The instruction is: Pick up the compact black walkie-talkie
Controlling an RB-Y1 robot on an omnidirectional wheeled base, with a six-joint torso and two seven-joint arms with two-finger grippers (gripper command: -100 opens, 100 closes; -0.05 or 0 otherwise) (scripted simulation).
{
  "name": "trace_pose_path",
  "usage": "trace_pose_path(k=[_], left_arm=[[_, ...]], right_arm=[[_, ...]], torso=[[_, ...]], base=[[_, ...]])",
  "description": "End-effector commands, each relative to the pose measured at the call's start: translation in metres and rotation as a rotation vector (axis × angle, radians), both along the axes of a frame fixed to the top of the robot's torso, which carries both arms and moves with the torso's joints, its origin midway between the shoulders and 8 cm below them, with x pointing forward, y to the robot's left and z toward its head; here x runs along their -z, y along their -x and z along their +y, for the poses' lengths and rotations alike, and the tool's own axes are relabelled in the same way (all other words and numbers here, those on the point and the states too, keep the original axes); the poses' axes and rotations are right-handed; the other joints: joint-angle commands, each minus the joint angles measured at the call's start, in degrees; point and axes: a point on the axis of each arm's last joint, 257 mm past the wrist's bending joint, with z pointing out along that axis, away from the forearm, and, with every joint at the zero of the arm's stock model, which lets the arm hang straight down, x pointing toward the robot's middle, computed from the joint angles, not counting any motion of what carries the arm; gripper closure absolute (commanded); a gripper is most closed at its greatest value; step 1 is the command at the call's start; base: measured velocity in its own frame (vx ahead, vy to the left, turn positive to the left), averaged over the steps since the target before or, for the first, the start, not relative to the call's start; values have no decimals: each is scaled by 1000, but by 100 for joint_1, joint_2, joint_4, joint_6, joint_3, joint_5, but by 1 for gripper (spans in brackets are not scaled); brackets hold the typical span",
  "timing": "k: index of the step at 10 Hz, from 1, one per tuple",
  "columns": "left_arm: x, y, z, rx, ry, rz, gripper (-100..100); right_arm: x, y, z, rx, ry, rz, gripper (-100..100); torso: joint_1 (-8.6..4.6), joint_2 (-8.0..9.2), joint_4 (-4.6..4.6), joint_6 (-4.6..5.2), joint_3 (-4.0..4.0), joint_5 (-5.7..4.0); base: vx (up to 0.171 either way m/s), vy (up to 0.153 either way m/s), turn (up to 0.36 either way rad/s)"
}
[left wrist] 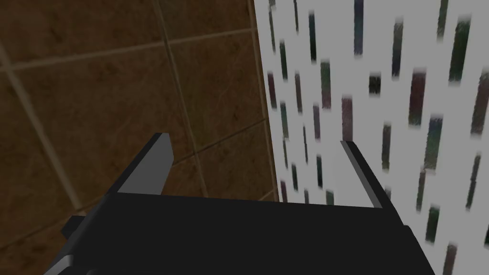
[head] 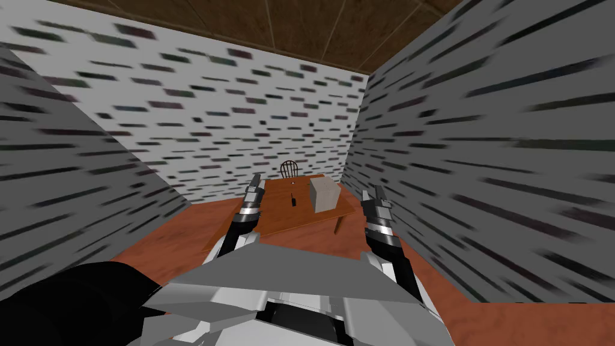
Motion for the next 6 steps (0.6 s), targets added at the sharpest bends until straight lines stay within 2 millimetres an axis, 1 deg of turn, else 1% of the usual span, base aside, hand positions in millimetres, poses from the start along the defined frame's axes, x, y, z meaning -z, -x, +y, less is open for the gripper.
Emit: trace_pose_path(k=[1, 3, 5, 6], left_arm=[[20, -10, -2, 14, -20, 54, -100], [41, -19, -2, 20, -29, 107, -100], [68, -29, 0, 22, -35, 173, -100], [68, -29, 0, 22, -35, 173, -100]], right_arm=[[0, 0, 0, 0, 0, 0, 0], [0, 0, 0, 0, 0, 0, 0], [0, 0, 0, 0, 0, 0, 0], [0, 0, 0, 0, 0, 0, 0]], torso=[[0, 0, 0, 0, 0, 0], [-31, 16, 3, 2, 9, -7], [-37, 20, 5, 2, 12, -8], [-38, 20, 4, 1, 11, -9]], base=[[-30, -69, -210], [-60, -92, -151], [-47, -100, -156], [-29, -63, -54]])
